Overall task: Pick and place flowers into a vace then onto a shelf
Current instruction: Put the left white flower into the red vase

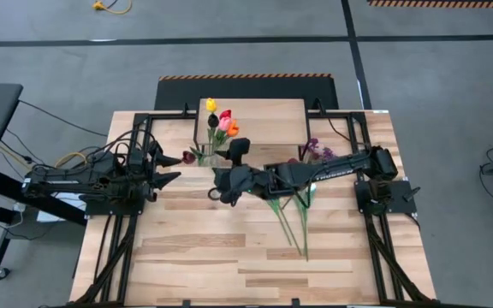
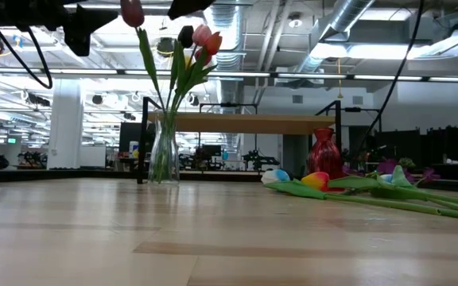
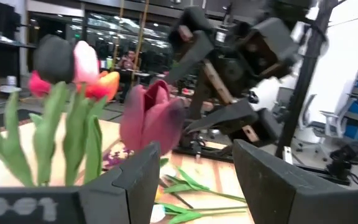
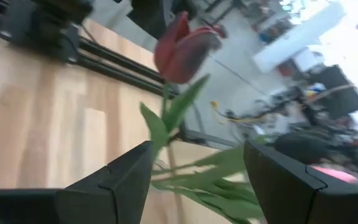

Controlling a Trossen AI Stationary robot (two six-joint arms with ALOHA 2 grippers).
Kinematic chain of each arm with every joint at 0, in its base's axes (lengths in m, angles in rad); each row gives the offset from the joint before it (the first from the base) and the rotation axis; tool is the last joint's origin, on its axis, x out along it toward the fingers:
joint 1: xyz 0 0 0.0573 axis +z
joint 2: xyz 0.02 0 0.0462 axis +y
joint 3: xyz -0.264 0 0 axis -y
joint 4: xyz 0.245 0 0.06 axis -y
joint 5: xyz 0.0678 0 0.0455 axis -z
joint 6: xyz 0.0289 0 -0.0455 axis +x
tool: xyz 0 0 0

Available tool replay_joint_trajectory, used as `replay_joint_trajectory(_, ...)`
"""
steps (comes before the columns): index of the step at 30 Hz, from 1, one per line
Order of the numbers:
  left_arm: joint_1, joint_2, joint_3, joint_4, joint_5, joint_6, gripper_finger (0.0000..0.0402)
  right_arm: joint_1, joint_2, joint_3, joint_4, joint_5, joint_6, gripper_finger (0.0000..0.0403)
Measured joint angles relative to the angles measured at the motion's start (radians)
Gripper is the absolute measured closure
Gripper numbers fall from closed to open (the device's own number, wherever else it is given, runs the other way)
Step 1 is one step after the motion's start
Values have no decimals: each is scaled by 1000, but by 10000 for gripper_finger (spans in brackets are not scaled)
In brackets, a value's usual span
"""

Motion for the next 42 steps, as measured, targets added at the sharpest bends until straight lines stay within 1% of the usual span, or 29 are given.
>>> replay_joint_trajectory(6, 0, -1, 0, 8, -121, 29, 210, 47, 0, 0, 6, 189, 5, 158)
replay_joint_trajectory(9, 0, -1, 0, 41, -123, 81, 210, 65, 0, 0, 8, 273, 6, 159)
replay_joint_trajectory(12, -9, -1, 0, 108, -55, 152, 210, 83, 0, 0, 9, 358, 6, 163)
replay_joint_trajectory(14, -27, -1, 0, 163, 25, 195, 210, 94, 0, 0, 13, 416, 6, 169)
replay_joint_trajectory(17, -65, -1, 0, 258, 171, 238, 210, 112, 0, 0, 38, 491, 6, 186)
replay_joint_trajectory(19, -97, -1, 0, 307, 233, 243, 210, 124, 0, 0, 52, 504, 6, 207)
replay_joint_trajectory(21, -132, 0, 0, 334, 266, 242, 210, 139, 0, 0, 59, 500, 8, 238)
replay_joint_trajectory(24, -194, 21, 1, 341, 260, 226, 210, 166, 0, 0, 57, 493, 39, 303)
replay_joint_trajectory(27, -267, 66, 1, 341, 212, 225, 210, 197, 0, 0, 25, 438, 106, 377)
replay_joint_trajectory(28, -293, 83, 0, 343, 181, 229, 210, 209, 0, 0, 12, 407, 131, 389)
replay_joint_trajectory(29, -318, 101, 0, 345, 144, 242, 210, 222, 0, 0, -2, 376, 160, 392)
replay_joint_trajectory(31, -368, 137, 0, 349, 67, 266, 210, 246, -1, 0, -50, 324, 236, 383)
replay_joint_trajectory(33, -411, 168, 0, 352, -1, 280, 210, 269, -13, 0, -173, 259, 353, 377)
replay_joint_trajectory(37, -487, 207, 0, 360, -91, 289, 210, 288, -30, -1, -512, 57, 726, 384)
replay_joint_trajectory(39, -518, 218, 0, 370, -121, 301, 210, 294, -31, -1, -659, 12, 908, 395)
replay_joint_trajectory(42, -557, 219, 0, 371, -155, 319, 210, 307, -33, -38, -836, -9, 1126, 400)
